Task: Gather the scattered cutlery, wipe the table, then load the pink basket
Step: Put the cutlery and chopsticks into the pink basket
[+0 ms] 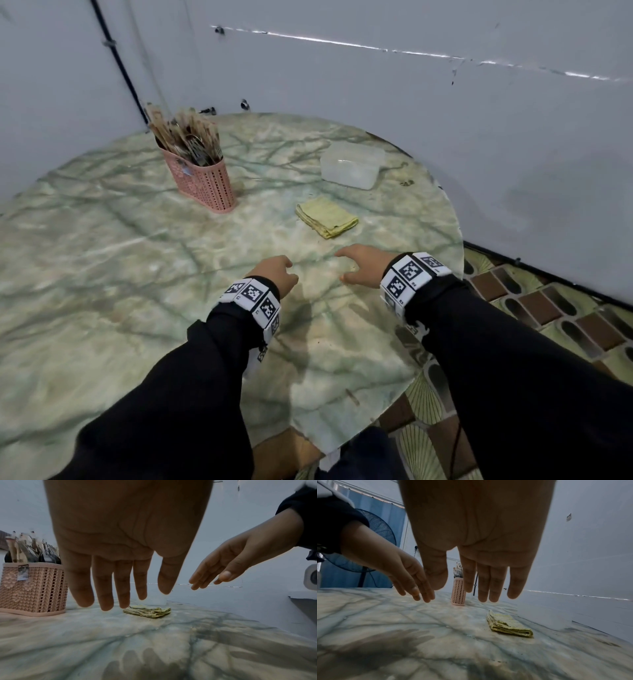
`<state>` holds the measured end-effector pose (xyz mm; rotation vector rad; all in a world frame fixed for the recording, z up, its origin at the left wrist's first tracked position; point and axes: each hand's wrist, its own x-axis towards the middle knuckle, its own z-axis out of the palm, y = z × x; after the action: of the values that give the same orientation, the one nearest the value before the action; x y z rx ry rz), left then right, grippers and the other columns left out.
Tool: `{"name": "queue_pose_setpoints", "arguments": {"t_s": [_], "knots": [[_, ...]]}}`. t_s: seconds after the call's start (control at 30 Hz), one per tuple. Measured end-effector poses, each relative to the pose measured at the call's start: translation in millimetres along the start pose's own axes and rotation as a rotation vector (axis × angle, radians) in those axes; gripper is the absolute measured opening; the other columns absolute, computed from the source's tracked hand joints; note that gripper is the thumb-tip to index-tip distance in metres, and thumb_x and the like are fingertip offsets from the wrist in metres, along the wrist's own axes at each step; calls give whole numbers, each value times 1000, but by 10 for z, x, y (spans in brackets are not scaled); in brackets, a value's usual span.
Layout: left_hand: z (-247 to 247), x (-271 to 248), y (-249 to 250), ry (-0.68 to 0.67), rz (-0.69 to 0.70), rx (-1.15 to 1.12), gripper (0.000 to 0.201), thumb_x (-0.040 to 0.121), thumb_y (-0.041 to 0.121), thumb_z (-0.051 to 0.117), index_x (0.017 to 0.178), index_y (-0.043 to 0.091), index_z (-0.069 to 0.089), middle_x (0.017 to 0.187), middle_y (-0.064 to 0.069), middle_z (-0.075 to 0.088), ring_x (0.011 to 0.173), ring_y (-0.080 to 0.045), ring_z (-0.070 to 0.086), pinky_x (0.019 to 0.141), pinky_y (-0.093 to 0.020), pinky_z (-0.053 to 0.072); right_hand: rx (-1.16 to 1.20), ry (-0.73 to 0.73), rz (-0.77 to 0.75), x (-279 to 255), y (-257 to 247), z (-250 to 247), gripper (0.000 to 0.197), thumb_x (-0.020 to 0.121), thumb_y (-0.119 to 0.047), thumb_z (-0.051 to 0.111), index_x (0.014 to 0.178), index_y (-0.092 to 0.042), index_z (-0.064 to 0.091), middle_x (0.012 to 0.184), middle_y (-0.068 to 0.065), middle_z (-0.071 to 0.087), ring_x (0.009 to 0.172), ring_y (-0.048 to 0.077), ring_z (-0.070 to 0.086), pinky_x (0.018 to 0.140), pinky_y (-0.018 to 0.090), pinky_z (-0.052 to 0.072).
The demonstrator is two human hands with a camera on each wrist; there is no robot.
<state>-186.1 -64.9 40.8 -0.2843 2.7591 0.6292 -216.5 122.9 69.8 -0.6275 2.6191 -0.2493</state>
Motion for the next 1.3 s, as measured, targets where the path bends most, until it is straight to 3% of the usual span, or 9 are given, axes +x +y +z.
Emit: {"name": "queue_pose_setpoints", "arguments": {"t_s": [0.27,0.43,0.8,0.97,1.17,1.3], "knots": [[-73,619,229,55,-82,-84,42,92,25,51,131,12,48,135,-10,50,118,-25,51,94,-30,40,-97,-91,-81,675,351,-276,59,94,-30,53,146,-15,29,151,7,30,137,23,32,108,30,27],[-120,935,407,87,-126,-101,42,93,25,51,132,11,47,138,-10,48,125,-24,45,100,-30,36,-68,-99,-126,1005,568,-415,58,93,-30,54,144,-15,31,148,8,34,133,24,37,106,31,31],[9,1161,540,104,-267,-141,43,94,26,51,134,12,45,138,-10,47,126,-24,44,101,-31,34,-42,-50,-222,1649,790,-509,72,93,-32,54,149,-11,14,157,8,12,144,21,16,114,27,15],[60,1322,681,165,-369,-201,42,93,25,51,133,12,46,137,-10,48,124,-24,46,100,-31,35,-54,-115,-264,2045,811,-391,82,91,-37,54,149,-6,4,157,14,3,145,25,8,118,33,12],[148,1408,874,266,-548,-286,41,93,24,51,132,13,47,137,-9,48,123,-23,47,100,-30,35,-90,-176,-352,2330,732,-153,92,89,-55,46,149,-7,-4,157,13,-6,145,28,0,118,43,10],[271,1373,982,314,-639,-334,40,93,24,50,132,13,48,135,-10,50,120,-24,49,98,-30,37,-220,-205,-367,2338,728,-17,93,90,-48,51,148,-7,-7,156,12,-16,145,27,-10,116,45,1]]}}
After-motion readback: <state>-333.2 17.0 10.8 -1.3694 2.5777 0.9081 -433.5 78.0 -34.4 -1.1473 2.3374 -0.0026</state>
